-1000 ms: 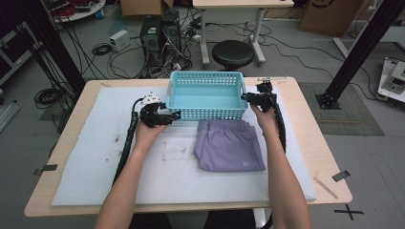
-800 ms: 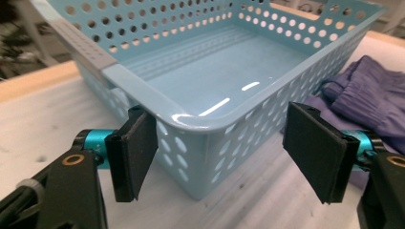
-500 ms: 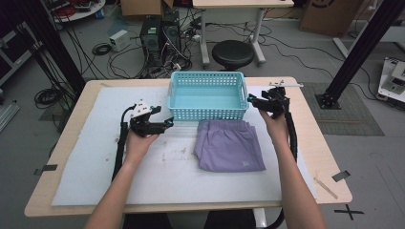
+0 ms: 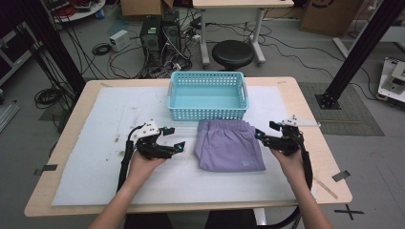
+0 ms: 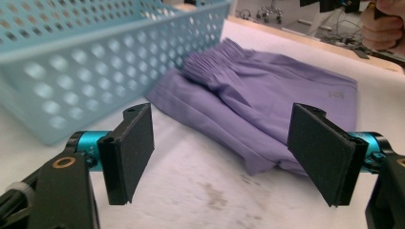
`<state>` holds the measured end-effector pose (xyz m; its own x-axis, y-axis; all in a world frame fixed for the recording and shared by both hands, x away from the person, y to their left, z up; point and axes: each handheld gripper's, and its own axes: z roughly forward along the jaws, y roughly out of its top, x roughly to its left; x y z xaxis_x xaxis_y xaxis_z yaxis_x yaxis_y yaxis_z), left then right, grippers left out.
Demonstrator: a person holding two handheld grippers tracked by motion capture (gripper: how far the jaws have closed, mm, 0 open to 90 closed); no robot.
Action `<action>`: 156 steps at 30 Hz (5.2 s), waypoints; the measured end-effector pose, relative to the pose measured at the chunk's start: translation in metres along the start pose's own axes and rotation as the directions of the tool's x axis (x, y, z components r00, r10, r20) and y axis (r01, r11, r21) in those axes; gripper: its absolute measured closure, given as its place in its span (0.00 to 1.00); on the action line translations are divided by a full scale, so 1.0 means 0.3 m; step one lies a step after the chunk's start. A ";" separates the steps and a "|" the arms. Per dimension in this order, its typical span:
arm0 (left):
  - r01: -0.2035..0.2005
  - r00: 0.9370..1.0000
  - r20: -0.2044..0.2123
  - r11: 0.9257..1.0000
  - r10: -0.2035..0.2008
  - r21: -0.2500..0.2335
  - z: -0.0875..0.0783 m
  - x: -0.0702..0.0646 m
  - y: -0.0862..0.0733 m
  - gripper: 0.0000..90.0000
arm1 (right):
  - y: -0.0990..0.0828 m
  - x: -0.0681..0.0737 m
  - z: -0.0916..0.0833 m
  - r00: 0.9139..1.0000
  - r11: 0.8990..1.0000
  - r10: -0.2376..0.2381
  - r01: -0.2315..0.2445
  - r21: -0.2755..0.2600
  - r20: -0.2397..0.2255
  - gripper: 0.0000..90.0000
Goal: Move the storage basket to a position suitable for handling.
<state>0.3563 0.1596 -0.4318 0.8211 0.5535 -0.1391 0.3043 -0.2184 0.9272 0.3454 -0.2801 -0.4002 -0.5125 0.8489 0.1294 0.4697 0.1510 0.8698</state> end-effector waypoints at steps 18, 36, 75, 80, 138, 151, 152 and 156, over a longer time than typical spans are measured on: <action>0.117 0.993 0.005 0.964 -0.122 0.238 0.149 -0.140 -0.037 0.27 | -0.198 0.115 -0.059 0.994 0.987 0.031 -0.047 0.156 0.104 0.39; 0.175 0.976 0.072 0.937 -0.205 0.301 0.199 -0.183 -0.031 0.64 | -0.224 0.151 -0.028 0.997 0.963 0.046 -0.061 0.261 0.064 0.77; 0.159 0.979 0.067 0.931 -0.191 0.329 0.020 -0.158 -0.049 0.98 | -0.220 0.269 -0.011 0.997 0.962 0.054 -0.039 0.269 -0.051 0.97; 0.159 0.982 0.044 0.934 -0.183 0.320 -0.048 -0.174 -0.069 0.98 | -0.222 0.305 -0.004 0.996 0.961 0.052 -0.028 0.274 -0.078 0.97; 0.092 0.968 -0.238 0.994 -0.076 0.057 0.039 0.297 0.049 0.34 | 0.179 0.003 0.258 0.996 0.998 0.051 -0.054 0.028 0.073 0.41; 0.013 0.968 -0.250 0.999 -0.004 0.035 0.147 0.336 0.088 0.37 | 0.233 -0.039 0.390 0.985 0.985 0.142 -0.151 0.088 0.098 0.47; 0.023 0.970 -0.243 0.999 -0.015 0.033 0.141 0.340 0.088 0.39 | 0.235 -0.038 0.394 0.984 0.985 0.136 -0.147 0.093 0.113 0.49; 0.015 0.975 -0.223 1.000 -0.011 0.017 0.129 0.340 0.092 0.43 | 0.235 -0.037 0.394 0.981 0.985 0.132 -0.146 0.094 0.140 0.57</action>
<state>0.4671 0.1790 -0.4337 0.6897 0.7209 -0.0681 0.3243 -0.2234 0.9192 0.4692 -0.2190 -0.3968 -0.3400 0.9240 0.1750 0.6046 0.0723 0.7932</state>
